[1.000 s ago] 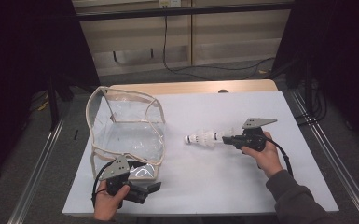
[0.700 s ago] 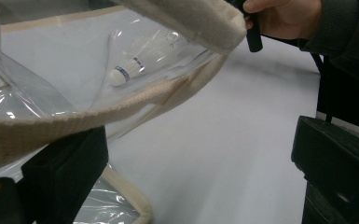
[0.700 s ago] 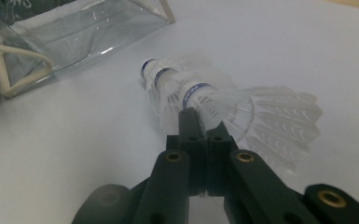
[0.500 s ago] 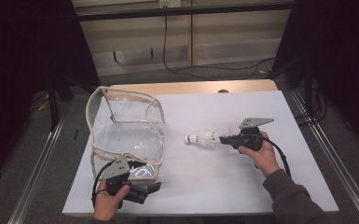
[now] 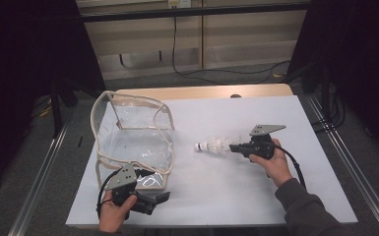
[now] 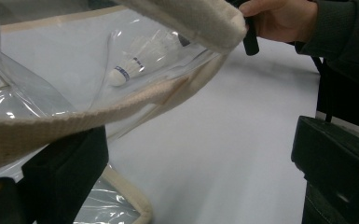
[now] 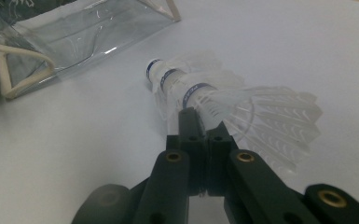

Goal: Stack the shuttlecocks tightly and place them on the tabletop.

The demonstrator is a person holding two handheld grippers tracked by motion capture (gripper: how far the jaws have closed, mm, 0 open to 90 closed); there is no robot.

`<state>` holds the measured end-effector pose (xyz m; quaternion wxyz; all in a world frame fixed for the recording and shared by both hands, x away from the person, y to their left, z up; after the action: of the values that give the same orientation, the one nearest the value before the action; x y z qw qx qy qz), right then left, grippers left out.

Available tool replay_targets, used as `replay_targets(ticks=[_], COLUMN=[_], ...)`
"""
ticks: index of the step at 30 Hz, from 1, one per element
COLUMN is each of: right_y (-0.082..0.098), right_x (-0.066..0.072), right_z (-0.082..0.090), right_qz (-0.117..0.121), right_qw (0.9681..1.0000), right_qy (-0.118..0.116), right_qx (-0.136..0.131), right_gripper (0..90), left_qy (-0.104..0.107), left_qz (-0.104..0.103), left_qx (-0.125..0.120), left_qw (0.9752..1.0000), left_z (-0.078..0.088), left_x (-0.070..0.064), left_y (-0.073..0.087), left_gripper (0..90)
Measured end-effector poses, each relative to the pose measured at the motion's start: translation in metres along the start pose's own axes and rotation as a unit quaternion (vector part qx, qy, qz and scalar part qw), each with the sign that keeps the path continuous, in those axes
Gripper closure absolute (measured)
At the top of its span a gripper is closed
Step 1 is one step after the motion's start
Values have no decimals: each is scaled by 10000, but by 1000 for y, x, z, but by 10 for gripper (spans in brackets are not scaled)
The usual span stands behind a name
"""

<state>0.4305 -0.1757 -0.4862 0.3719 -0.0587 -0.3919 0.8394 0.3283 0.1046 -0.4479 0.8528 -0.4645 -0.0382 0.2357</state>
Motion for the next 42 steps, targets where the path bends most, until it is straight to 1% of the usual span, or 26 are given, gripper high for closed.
replay_targets(ticks=[20, 42], right_y=[-1, -1], right_x=[2, 3], right_z=[-11, -19], right_qz=[-25, -26], right_qw=[10000, 9999], right_qy=[-60, -95], right_qx=[28, 64], right_gripper=[882, 882], left_qy=[6, 14], left_qz=[14, 17], left_qx=[-8, -18], left_qw=[10000, 10000], left_z=[0, 0], left_x=[0, 0], left_y=[0, 0], left_gripper=[39, 38])
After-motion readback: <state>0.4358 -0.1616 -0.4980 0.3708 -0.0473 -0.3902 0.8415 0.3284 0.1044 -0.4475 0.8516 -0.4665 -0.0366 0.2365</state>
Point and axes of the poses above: each handheld gripper's, and its own axes: z roughly backward along the jaws, y roughly out of its underside, x roughly to its left, the point moved 9 cm from there along -z, roughly forward along the jaws, and after that the axes turned 12 degrees about x, right-handed, at the moved point
